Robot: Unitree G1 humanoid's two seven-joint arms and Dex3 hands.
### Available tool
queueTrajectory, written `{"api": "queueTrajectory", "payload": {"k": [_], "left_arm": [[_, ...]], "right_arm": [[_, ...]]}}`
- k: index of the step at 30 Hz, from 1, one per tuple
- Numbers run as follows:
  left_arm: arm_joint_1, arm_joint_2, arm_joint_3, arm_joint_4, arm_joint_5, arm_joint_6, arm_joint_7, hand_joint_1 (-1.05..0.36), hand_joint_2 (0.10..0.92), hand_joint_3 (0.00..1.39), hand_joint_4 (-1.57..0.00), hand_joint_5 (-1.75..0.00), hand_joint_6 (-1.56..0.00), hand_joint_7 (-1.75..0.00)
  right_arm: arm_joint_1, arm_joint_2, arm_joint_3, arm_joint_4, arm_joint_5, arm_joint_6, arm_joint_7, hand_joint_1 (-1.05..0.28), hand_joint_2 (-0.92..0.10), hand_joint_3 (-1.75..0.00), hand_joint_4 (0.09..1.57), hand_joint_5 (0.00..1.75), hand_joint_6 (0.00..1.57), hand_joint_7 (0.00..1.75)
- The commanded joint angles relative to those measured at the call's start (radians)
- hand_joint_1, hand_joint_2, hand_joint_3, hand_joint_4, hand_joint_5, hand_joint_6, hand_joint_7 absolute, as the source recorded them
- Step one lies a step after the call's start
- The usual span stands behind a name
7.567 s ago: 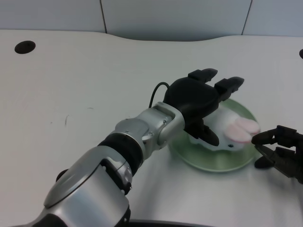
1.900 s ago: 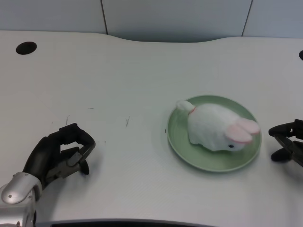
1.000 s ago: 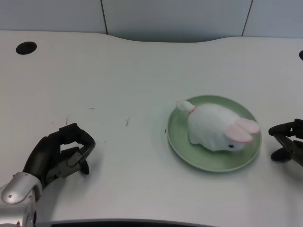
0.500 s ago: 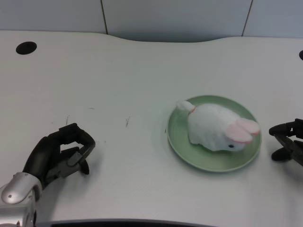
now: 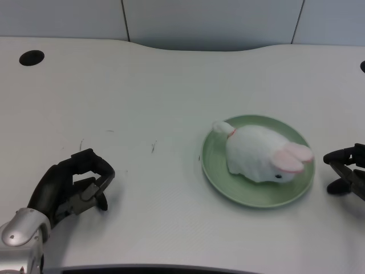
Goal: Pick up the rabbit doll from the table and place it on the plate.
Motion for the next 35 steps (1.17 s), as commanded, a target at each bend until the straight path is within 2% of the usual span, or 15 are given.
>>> {"api": "queueTrajectory", "payload": {"k": [1, 5, 9, 12, 15, 17, 21, 24, 26, 30, 33, 35], "left_arm": [[0.008, 0.011, -0.002, 0.009, 0.007, 0.014, -0.018, -0.51, 0.921, 0.45, -0.68, -1.75, -0.5, -1.57], [0.019, 0.014, -0.006, 0.0, 0.009, 0.015, -0.03, -0.51, 0.921, 0.45, -0.67, -1.75, -0.5, -1.57], [0.029, 0.017, -0.011, -0.011, 0.012, 0.023, -0.038, -0.51, 0.921, 0.45, -0.65, -1.75, -0.5, -1.57], [0.039, 0.018, -0.02, -0.018, 0.018, 0.024, -0.041, -0.5, 0.921, 0.46, -0.64, -1.75, -0.5, -1.56], [0.054, 0.015, -0.023, -0.038, 0.017, 0.05, -0.04, -0.49, 0.921, 0.46, -0.62, -1.75, -0.5, -1.55], [0.06, 0.011, -0.021, -0.049, 0.011, 0.069, -0.041, -0.49, 0.921, 0.45, -0.62, -1.75, -0.51, -1.54], [0.075, 0.01, -0.027, -0.077, 0.014, 0.074, -0.033, -0.49, 0.921, 0.44, -0.62, -1.75, -0.52, -1.52], [0.081, 0.012, -0.033, -0.085, 0.02, 0.064, -0.028, -0.5, 0.921, 0.45, -0.61, -1.75, -0.51, -1.51], [0.082, 0.013, -0.033, -0.087, 0.02, 0.059, -0.027, -0.5, 0.921, 0.46, -0.6, -1.75, -0.51, -1.51], [0.086, 0.008, -0.024, -0.094, 0.008, 0.059, -0.032, -0.49, 0.921, 0.46, -0.6, -1.75, -0.5, -1.51], [0.095, -0.001, -0.016, -0.106, -0.002, 0.051, -0.022, -0.5, 0.921, 0.46, -0.61, -1.75, -0.5, -1.51], [0.101, -0.009, -0.007, -0.112, -0.015, 0.043, -0.022, -0.51, 0.921, 0.44, -0.61, -1.75, -0.51, -1.53]], "right_arm": [[0.008, -0.018, -0.007, -0.007, 0.006, -0.004, -0.005, -0.78, -0.92, -0.12, 0.95, 0.96, 0.9, 0.74], [0.009, -0.014, -0.006, -0.011, 0.007, -0.001, -0.008, -0.78, -0.92, -0.12, 0.95, 0.96, 0.9, 0.74], [0.01, -0.012, -0.003, -0.018, 0.003, 0.014, -0.015, -0.77, -0.92, -0.12, 0.94, 0.95, 0.89, 0.73], [0.012, -0.008, -0.005, -0.021, 0.008, 0.007, -0.012, -0.76, -0.92, -0.12, 0.95, 0.96, 0.89, 0.73], [0.015, -0.012, 0.002, -0.024, -0.003, -0.004, -0.016, -0.76, -0.92, -0.12, 0.95, 0.96, 0.89, 0.74], [0.015, -0.011, 0.0, -0.024, 0.0, -0.002, -0.014, -0.76, -0.92, -0.12, 0.95, 0.95, 0.89, 0.74], [0.016, -0.013, 0.002, -0.028, -0.003, 0.005, -0.018, -0.77, -0.92, -0.13, 0.95, 0.95, 0.89, 0.74], [0.02, -0.012, 0.002, -0.033, -0.002, -0.001, -0.014, -0.77, -0.92, -0.13, 0.94, 0.95, 0.88, 0.73], [0.021, -0.011, -0.003, -0.03, 0.006, -0.011, -0.004, -0.77, -0.92, -0.13, 0.94, 0.95, 0.88, 0.74], [0.023, -0.011, -0.003, -0.034, 0.006, -0.014, -0.001, -0.77, -0.92, -0.13, 0.94, 0.95, 0.89, 0.74], [0.024, -0.014, 0.001, -0.039, -0.002, -0.007, -0.009, -0.77, -0.92, -0.13, 0.94, 0.95, 0.89, 0.74], [0.024, -0.014, -0.001, -0.039, 0.001, -0.003, -0.006, -0.78, -0.92, -0.13, 0.94, 0.95, 0.88, 0.74]]}}
